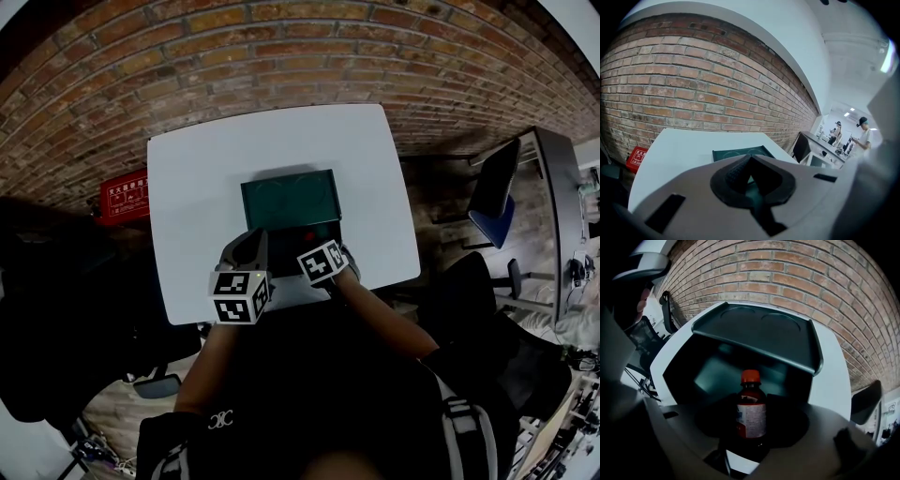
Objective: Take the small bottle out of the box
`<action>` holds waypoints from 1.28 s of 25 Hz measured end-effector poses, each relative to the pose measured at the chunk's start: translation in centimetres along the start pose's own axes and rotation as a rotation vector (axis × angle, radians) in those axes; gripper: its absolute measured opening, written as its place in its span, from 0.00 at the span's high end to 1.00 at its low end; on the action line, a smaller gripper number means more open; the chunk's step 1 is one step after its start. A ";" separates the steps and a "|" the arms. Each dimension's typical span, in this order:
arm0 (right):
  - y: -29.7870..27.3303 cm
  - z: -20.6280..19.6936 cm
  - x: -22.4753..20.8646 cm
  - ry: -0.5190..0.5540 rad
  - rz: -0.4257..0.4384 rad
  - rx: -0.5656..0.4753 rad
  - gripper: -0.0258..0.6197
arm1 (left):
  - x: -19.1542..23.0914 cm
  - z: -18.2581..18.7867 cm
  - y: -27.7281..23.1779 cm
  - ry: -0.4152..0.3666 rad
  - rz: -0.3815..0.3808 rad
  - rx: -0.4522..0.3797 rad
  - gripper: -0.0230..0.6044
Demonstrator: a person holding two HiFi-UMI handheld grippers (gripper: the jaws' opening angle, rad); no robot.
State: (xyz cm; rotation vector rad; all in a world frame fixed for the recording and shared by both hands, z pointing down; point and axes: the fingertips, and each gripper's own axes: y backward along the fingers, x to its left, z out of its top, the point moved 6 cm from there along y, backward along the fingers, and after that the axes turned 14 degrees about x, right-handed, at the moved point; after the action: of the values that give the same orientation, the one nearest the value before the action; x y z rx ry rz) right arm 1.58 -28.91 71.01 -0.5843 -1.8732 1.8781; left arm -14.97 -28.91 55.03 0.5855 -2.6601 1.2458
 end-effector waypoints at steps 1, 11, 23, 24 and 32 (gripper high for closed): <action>0.0 0.0 -0.1 0.007 0.009 0.003 0.65 | 0.0 0.0 -0.1 0.001 -0.002 0.000 0.95; 1.0 -0.2 -0.2 -0.023 0.130 -0.118 0.65 | -0.5 0.0 -0.4 -0.002 -0.008 0.002 0.95; 6.1 0.1 1.1 0.030 0.274 -0.374 0.65 | -1.3 0.6 -0.3 -0.026 0.001 -0.012 0.95; 6.6 -0.1 1.3 0.046 0.288 -0.396 0.65 | -1.4 0.7 -0.3 -0.028 0.003 -0.014 0.95; 10.8 -0.1 -0.6 0.033 0.266 -0.592 0.65 | -1.8 1.7 0.0 -0.035 0.029 -0.042 0.95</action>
State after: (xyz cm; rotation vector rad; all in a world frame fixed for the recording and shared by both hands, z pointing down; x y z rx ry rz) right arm 2.14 -29.22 60.24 -1.0875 -2.4330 1.4172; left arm -13.28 -29.70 53.37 0.5701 -2.7255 1.1942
